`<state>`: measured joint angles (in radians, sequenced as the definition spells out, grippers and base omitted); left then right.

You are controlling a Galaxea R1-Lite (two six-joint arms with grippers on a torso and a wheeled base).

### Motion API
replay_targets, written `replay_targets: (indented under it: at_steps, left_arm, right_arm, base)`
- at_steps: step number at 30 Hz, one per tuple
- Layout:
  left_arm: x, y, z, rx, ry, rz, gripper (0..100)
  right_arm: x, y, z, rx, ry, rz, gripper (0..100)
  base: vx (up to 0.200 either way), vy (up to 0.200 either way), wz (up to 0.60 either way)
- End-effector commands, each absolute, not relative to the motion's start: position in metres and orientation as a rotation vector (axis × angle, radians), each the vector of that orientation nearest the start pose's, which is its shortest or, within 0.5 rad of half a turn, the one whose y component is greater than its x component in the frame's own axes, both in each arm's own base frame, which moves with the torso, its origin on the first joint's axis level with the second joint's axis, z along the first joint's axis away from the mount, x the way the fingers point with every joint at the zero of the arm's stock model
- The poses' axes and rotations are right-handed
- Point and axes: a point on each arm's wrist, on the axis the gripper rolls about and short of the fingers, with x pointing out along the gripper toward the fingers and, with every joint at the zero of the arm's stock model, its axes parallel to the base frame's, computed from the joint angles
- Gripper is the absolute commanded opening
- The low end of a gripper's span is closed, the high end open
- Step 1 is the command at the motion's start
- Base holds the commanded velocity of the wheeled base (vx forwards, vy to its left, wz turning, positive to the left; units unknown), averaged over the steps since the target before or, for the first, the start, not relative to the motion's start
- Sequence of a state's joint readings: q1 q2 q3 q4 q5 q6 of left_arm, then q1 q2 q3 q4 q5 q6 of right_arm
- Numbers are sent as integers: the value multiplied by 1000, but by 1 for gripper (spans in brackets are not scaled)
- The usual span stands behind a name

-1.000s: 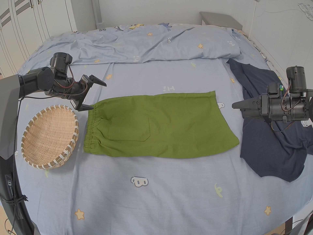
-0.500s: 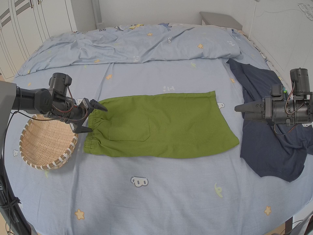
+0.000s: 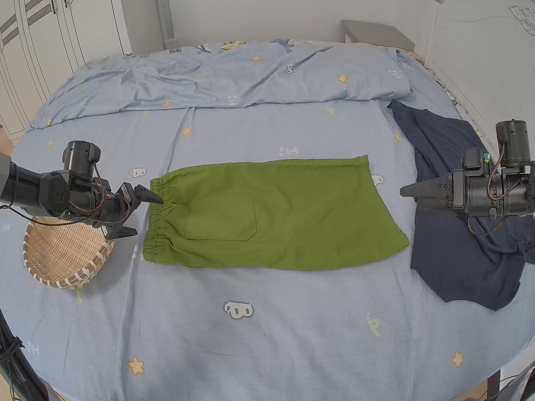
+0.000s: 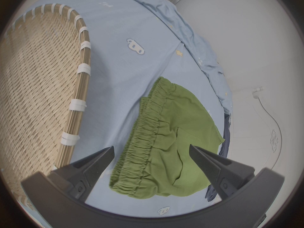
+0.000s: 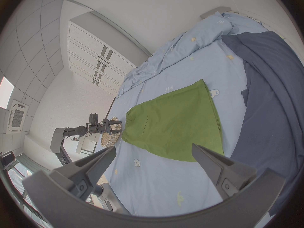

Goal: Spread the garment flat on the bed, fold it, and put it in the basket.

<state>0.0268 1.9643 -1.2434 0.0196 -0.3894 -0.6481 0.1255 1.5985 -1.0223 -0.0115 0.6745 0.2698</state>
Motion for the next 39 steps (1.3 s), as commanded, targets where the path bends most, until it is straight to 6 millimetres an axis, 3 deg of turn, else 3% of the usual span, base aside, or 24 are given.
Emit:
replay_targets:
  at_steps: [1, 6, 10, 13, 24, 28, 34, 35, 39]
  left_arm:
    - [366, -1, 150, -765, 831, -110, 100]
    - [366, -16, 142, -750, 831, -156, 100]
    - [369, -14, 132, -743, 781, -170, 100]
    - [374, -11, 113, -721, 755, -180, 100]
    - [372, -9, 94, -673, 782, -220, 100]
    - [376, -6, 85, -648, 788, -252, 100]
    - [380, 5, 91, -744, 776, -383, 100]
    - [385, 12, 88, -811, 787, -456, 100]
    - [392, 21, 75, -848, 791, -478, 100]
  right_arm:
    - [275, 49, 215, 406, 664, 702, 100]
    - [275, 49, 214, 407, 667, 702, 100]
    - [275, 49, 213, 407, 670, 701, 100]
    - [275, 49, 213, 406, 665, 702, 100]
    - [275, 50, 211, 405, 664, 704, 100]
    - [276, 50, 211, 404, 665, 704, 100]
    - [274, 49, 211, 405, 665, 703, 100]
    - [273, 48, 211, 407, 664, 699, 100]
    - [274, 47, 211, 409, 663, 695, 100]
  base:
    - [0, 0, 0]
    - [0, 0, 0]
    - [0, 0, 0]
    - [0, 0, 0]
    - [0, 0, 0]
    - [0, 0, 0]
    - [0, 0, 0]
    - [0, 0, 0]
    - [0, 0, 0]
